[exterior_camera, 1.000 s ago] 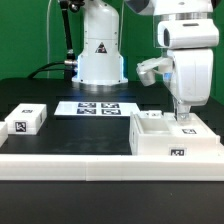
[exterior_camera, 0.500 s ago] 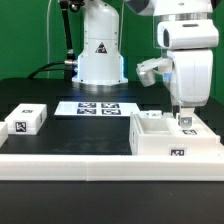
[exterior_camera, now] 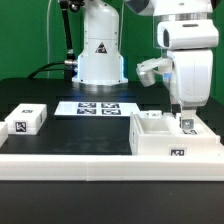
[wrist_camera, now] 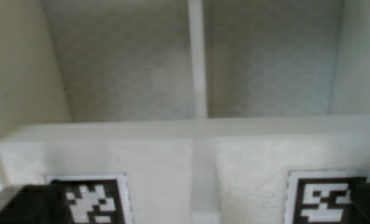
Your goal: Assemble cabinet
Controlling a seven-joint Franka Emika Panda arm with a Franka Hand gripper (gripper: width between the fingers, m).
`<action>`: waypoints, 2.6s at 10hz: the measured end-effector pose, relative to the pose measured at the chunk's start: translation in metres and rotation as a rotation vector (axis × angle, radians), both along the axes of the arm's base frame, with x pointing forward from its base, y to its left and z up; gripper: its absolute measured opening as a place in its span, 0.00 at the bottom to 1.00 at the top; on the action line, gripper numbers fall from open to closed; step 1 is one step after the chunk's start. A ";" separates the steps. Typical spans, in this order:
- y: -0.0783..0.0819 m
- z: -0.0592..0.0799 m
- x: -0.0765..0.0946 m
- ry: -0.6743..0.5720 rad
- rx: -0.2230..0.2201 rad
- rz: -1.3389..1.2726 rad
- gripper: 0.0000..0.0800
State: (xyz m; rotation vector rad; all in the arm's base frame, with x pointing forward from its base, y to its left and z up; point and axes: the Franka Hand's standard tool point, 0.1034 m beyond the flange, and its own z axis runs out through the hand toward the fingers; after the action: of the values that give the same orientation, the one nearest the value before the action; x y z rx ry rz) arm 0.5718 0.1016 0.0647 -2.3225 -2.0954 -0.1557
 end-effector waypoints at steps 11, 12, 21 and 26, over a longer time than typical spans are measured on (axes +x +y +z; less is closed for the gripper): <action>-0.007 0.035 -0.053 -0.011 -0.030 -0.084 1.00; -0.005 0.028 -0.056 -0.020 -0.020 -0.081 1.00; -0.015 0.001 -0.101 0.011 -0.016 -0.078 1.00; -0.010 -0.013 -0.133 0.031 -0.011 -0.054 1.00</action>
Offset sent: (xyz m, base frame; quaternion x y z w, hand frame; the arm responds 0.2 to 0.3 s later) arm -0.0481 -0.0043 0.0454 -0.0118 -0.0165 0.0507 0.9985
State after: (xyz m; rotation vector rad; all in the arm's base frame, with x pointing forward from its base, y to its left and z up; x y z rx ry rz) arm 0.4384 0.0911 0.0512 -2.3721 -2.0260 -0.1080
